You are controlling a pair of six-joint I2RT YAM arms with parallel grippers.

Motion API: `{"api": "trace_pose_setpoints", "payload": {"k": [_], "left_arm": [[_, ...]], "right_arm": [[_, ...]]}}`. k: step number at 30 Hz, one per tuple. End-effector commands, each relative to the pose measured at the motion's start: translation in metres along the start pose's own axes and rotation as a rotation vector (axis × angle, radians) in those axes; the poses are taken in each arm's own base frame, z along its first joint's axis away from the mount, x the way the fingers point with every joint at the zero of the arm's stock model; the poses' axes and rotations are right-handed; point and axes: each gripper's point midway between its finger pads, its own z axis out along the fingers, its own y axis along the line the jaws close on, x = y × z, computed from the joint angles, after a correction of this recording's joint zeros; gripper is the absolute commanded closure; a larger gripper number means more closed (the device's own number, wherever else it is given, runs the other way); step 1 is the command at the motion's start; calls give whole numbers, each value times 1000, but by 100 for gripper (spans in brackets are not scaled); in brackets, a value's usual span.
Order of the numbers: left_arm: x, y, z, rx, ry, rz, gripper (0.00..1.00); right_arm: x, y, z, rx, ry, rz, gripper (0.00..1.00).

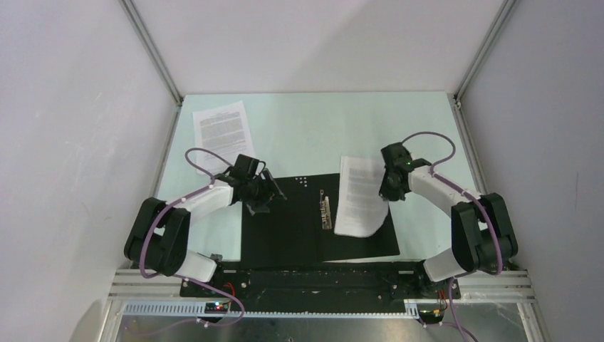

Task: Put the files into the folder

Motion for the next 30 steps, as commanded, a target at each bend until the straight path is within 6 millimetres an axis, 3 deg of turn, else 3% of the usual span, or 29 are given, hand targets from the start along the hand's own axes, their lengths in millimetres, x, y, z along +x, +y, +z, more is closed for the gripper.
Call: {"api": "trace_pose_setpoints", "payload": {"k": [1, 7, 16, 24, 30], "left_arm": [[-14, 14, 2, -86, -97, 5, 24], [-12, 22, 6, -130, -87, 0, 25], [-12, 35, 8, -185, -96, -12, 25], [-12, 35, 9, -193, -95, -11, 25], [-11, 37, 11, -201, -88, -8, 25]], "right_arm": [[8, -51, -4, 342, -64, -281, 100], [10, -36, -4, 342, -96, -393, 100], [45, -16, 4, 142, 105, -294, 100], [59, 4, -4, 21, 175, -261, 100], [67, -4, -1, 26, 223, -227, 100]]}}
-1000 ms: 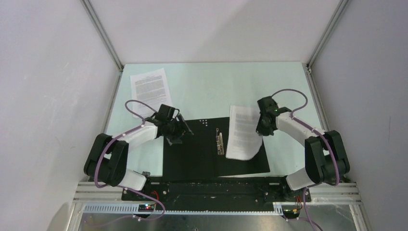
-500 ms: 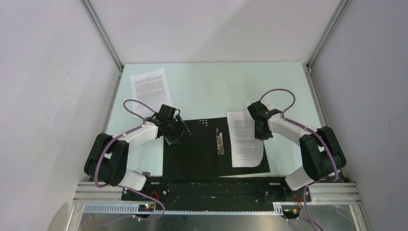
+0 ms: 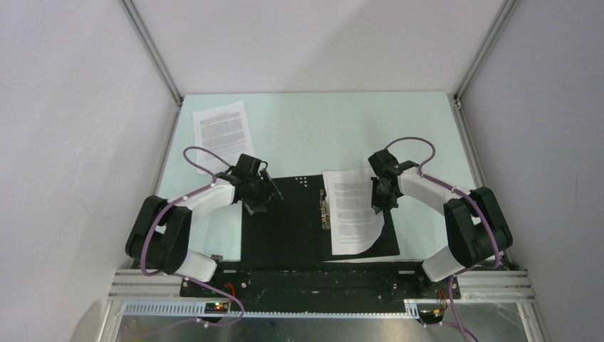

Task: Put the files into the folder

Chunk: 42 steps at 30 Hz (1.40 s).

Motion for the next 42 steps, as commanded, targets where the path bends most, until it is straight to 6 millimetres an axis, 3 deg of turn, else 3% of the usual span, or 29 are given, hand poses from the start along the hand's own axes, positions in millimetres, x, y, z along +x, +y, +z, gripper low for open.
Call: {"api": "trace_pose_setpoints", "payload": {"k": [1, 6, 12, 20, 29, 38, 39, 42], "left_arm": [[-3, 15, 8, -81, -27, 10, 25], [-2, 17, 9, -87, -23, 12, 25], [-2, 17, 9, -87, -21, 11, 25], [-2, 17, 9, -86, -22, 16, 26], [1, 19, 8, -90, -19, 10, 26], [3, 19, 8, -92, -17, 11, 26], [3, 19, 9, -92, -16, 9, 26], [4, 19, 9, -94, -14, 10, 26]], "right_arm": [[5, 5, -3, -68, 51, 52, 100], [13, 11, -8, -118, 70, 47, 100], [10, -12, -12, 4, 25, 58, 100], [-1, 4, -7, -129, 44, 122, 100], [13, 17, -2, -100, 50, 140, 100], [19, 2, -10, -58, -22, 229, 100], [19, 3, -11, -62, -27, 228, 97], [16, 7, -14, -83, -42, 224, 78]]}}
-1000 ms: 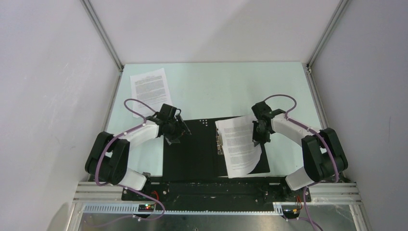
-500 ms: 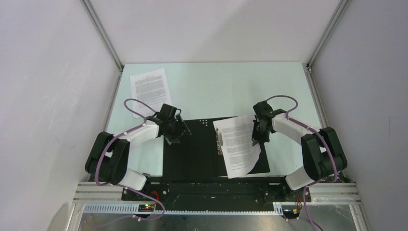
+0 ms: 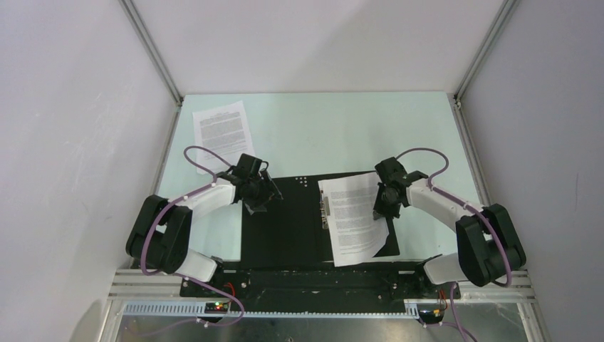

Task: Put the files into the folder

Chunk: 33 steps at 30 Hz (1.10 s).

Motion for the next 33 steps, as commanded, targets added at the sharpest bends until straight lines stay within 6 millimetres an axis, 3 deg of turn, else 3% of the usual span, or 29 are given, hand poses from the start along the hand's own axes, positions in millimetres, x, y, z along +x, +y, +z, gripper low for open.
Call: {"api": "trace_pose_setpoints", "payload": {"k": [1, 5, 8, 12, 15, 23, 33], "left_arm": [[3, 19, 9, -86, -12, 3, 26], [3, 19, 8, -85, -14, 4, 26], [3, 19, 8, -84, -15, 5, 26], [3, 18, 8, -82, -14, 6, 26], [3, 17, 8, -78, -12, 9, 26], [4, 17, 8, -76, -5, 14, 27], [4, 14, 9, -72, 1, 20, 27]], "right_arm": [[-9, 7, -7, -29, -57, 21, 74], [-8, 3, -10, -19, -69, 21, 59], [-8, -11, -11, 9, -81, 45, 44], [-8, -25, -13, 24, -93, 85, 36], [-4, -25, -13, 0, -92, 112, 31], [8, -30, -11, -3, -92, 152, 27], [7, -16, -11, -44, -111, 141, 23]]}}
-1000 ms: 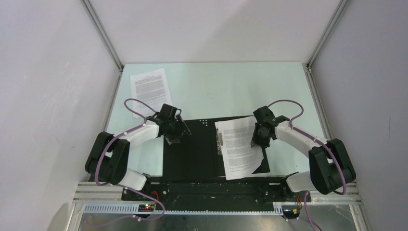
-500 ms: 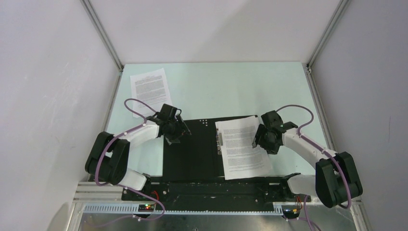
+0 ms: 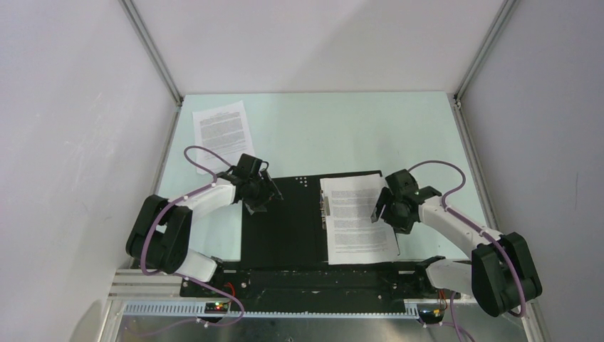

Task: Put the files into the folder

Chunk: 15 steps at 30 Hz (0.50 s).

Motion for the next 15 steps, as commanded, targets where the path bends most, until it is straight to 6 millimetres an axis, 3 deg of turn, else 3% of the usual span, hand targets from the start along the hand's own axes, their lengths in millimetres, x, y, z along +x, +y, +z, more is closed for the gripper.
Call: {"api": "trace_pose_setpoints", "payload": {"k": [1, 9, 15], "left_arm": [[4, 13, 8, -68, 3, 17, 27], [2, 10, 8, -63, 2, 20, 27], [3, 13, 10, -70, 6, 18, 27]], "right_arm": [[-4, 13, 0, -38, -33, 11, 22], [-9, -1, 3, 27, -76, 40, 18], [-21, 0, 5, 4, -102, 71, 18]]}}
